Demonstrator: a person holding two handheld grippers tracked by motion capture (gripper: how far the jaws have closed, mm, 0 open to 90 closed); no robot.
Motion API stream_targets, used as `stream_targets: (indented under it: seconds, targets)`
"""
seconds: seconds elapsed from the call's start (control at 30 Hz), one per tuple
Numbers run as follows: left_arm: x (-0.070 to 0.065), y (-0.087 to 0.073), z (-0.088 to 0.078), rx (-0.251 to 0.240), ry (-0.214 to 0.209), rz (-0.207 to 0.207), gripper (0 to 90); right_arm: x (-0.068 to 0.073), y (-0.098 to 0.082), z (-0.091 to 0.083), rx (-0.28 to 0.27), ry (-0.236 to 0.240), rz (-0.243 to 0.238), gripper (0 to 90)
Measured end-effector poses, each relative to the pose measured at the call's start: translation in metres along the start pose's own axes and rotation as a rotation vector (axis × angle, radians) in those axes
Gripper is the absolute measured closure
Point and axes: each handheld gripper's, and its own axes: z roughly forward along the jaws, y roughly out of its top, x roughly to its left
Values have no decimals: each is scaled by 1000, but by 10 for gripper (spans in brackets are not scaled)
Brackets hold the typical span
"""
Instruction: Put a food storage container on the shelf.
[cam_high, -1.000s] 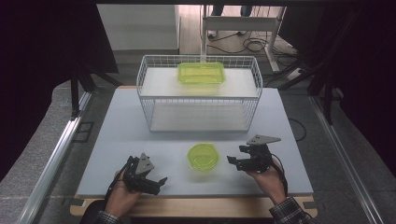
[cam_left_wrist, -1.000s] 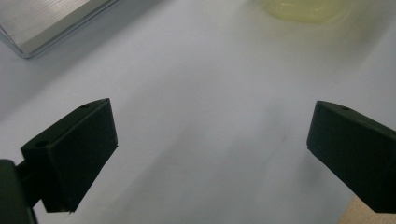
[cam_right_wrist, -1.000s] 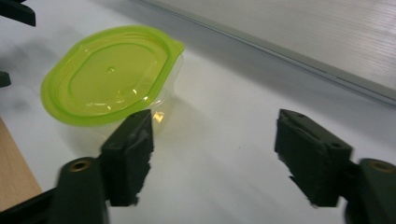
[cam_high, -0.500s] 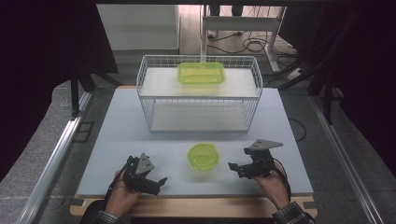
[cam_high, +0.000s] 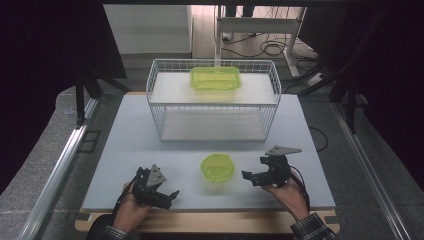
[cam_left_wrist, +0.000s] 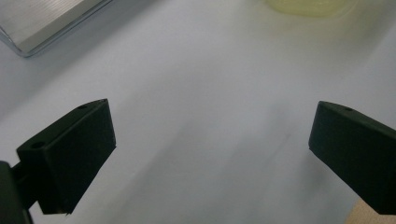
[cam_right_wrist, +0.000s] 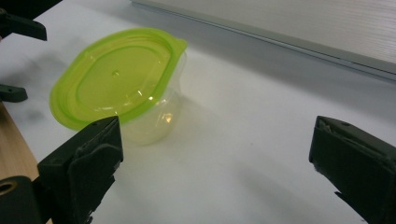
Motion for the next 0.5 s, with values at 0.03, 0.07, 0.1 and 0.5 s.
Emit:
stream_targets:
  seconds: [0.03, 0.07, 0.1, 0.5]
  targets:
    - [0, 0, 0, 1, 0, -1, 4, 0, 2, 1, 4, 6, 4, 30]
    - [0, 0, 0, 1, -1, -3, 4, 1, 5, 2, 10, 12, 12, 42]
    - [0, 0, 0, 1, 0, -3, 4, 2, 7, 3, 14, 12, 18, 56]
    - [0, 0, 1, 9, 4, 5, 5, -6, 25, 26, 43, 148, 147, 359]
